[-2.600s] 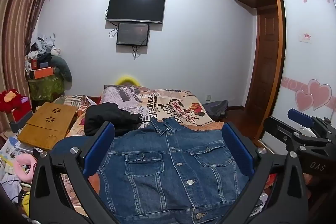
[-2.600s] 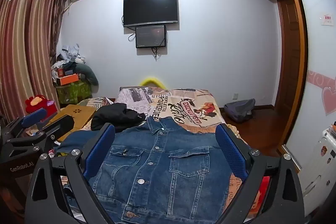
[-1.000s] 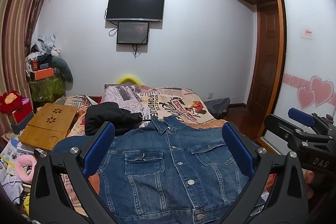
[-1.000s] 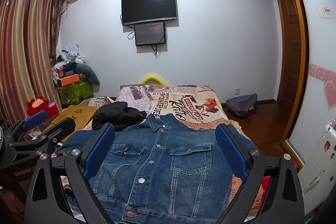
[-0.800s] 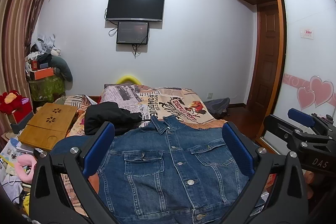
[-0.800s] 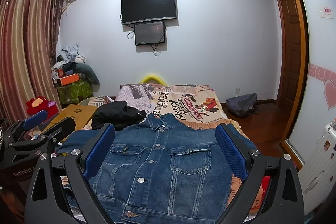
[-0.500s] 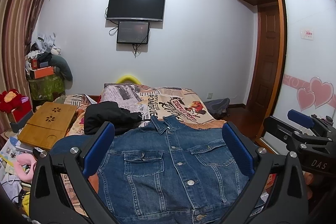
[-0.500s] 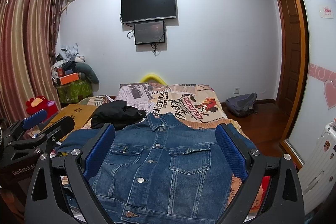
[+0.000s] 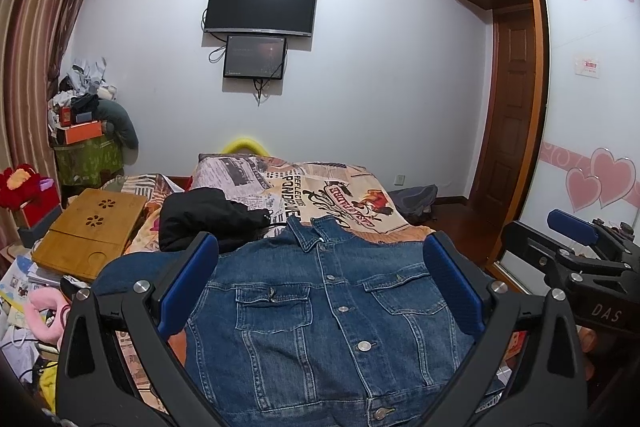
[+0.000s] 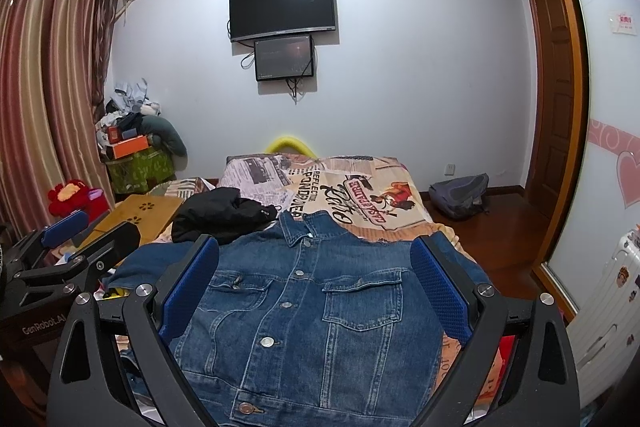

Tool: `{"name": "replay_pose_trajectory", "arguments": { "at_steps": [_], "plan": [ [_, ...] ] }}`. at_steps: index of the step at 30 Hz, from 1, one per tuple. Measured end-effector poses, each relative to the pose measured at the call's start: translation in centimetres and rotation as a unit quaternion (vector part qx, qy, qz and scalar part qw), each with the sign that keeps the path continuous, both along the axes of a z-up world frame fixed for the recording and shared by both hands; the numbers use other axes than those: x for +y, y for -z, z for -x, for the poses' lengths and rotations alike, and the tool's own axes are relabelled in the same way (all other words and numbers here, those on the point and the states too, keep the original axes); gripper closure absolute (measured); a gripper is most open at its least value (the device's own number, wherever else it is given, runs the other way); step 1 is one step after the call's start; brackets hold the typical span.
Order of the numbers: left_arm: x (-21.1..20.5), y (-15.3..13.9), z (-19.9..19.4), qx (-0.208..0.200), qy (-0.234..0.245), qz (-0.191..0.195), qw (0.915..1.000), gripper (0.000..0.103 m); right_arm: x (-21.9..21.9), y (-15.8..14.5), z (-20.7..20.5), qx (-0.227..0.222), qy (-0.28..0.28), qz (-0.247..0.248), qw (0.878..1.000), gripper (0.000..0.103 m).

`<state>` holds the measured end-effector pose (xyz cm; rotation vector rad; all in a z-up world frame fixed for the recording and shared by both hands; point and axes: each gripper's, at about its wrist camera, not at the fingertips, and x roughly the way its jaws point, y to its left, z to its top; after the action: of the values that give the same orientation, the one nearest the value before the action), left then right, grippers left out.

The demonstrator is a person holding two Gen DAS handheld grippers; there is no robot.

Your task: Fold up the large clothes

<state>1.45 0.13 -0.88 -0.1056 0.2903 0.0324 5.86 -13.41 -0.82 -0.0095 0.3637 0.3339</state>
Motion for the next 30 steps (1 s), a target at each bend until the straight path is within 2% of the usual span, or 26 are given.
{"name": "replay_pose_trajectory", "arguments": {
  "at_steps": [10, 17, 25, 30],
  "plan": [
    [0.8, 0.6, -0.8, 0.005, -0.005, 0.006, 1.0000, 0.000, 0.2, 0.5, -0.7, 0.013, 0.003, 0.004, 1.000, 0.008],
    [2.9, 0.7, -2.6, 0.008, -0.041, 0.005, 0.9991, 0.000, 0.9, 0.7, -2.3, 0.014, 0.006, 0.017, 1.000, 0.008],
    [9.2, 0.3, -5.8, 0.007, -0.115, 0.009, 0.9933, 0.000, 2.1, 0.7, -5.4, -0.001, 0.020, 0.044, 0.999, 0.007],
    [14.4, 1.3, -8.9, 0.033, -0.168, 0.012, 0.9851, 0.000, 3.1, 1.5, -8.6, 0.015, 0.022, 0.061, 0.998, 0.008]
  ]
}}
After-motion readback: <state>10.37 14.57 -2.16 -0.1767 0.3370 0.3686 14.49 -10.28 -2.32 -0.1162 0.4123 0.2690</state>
